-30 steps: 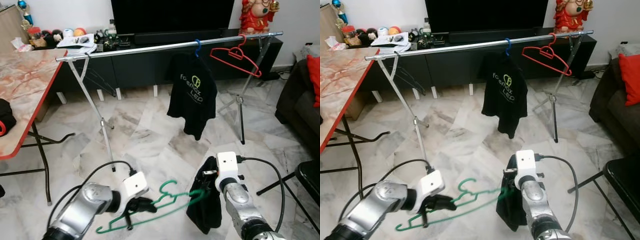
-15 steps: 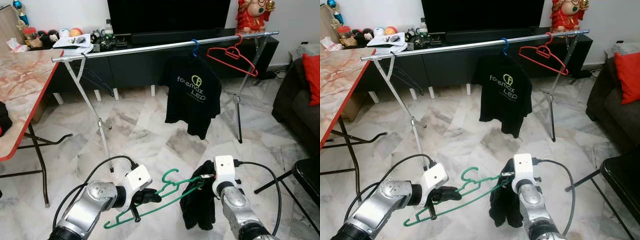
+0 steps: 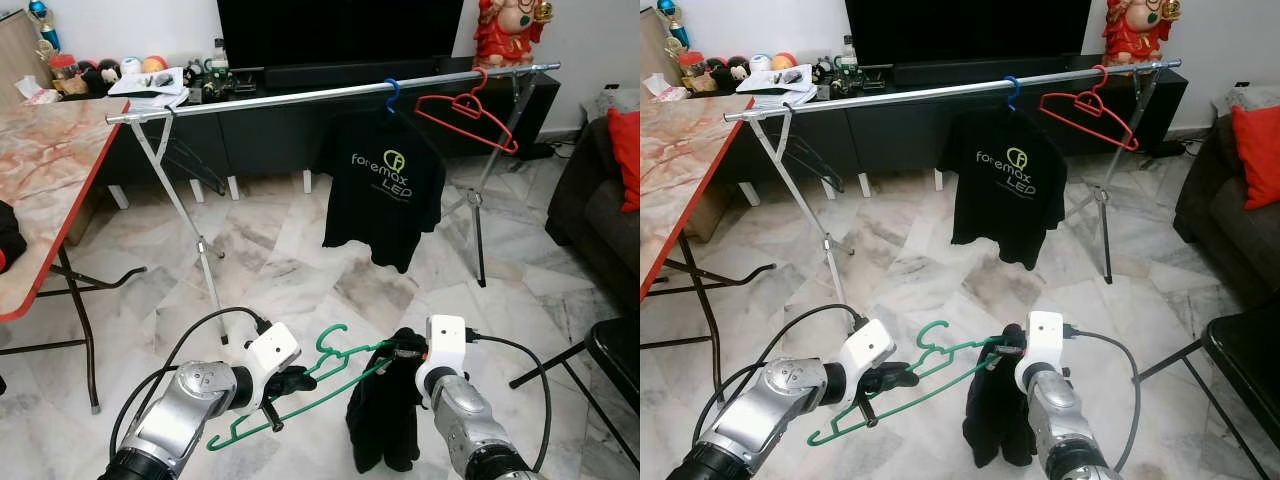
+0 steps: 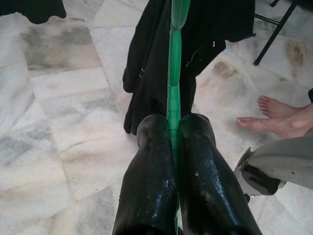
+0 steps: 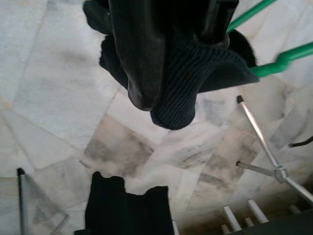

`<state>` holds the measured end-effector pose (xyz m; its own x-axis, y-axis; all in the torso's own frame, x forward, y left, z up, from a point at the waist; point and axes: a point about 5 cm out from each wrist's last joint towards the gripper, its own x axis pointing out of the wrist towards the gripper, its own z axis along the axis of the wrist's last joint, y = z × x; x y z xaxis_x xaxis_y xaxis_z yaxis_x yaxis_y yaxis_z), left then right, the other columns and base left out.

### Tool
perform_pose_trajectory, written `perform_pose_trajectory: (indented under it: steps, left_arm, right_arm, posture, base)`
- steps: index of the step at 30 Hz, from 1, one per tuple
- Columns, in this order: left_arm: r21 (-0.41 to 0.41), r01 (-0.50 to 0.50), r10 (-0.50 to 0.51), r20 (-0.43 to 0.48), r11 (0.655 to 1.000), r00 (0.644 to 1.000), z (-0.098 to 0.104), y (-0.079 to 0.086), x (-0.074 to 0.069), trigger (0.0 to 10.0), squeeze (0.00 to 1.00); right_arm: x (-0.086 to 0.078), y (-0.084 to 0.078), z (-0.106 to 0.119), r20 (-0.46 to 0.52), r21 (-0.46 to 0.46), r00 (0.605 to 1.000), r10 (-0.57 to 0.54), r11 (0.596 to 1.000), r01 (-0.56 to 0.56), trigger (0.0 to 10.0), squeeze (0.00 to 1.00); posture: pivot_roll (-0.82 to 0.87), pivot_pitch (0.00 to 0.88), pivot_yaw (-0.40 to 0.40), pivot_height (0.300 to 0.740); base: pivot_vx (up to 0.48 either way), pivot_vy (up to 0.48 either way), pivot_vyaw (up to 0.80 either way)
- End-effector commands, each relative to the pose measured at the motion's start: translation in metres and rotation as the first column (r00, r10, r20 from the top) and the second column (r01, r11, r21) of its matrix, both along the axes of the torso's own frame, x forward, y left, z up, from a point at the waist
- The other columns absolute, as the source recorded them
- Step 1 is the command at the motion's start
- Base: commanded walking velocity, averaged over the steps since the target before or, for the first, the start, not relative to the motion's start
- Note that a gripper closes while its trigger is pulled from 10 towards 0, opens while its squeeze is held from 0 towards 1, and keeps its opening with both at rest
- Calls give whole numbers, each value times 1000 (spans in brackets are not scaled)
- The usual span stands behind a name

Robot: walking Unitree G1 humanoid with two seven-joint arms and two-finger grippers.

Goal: Hang hanger

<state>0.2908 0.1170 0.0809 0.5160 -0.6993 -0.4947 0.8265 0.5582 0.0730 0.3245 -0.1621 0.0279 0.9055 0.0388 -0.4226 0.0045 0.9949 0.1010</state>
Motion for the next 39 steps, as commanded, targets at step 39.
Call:
perform_pose_trajectory:
  steps: [39]
  left_arm:
    - [-9, -68, 68, 58, 998, 996, 3, -3, 11, 10000, 0]
  right_arm:
    - [-22, 12, 1, -129, 211, 990, 51, 977, -23, 10000, 0]
  posture:
    - [-43, 71, 31, 740]
  base:
    - [0, 0, 0]
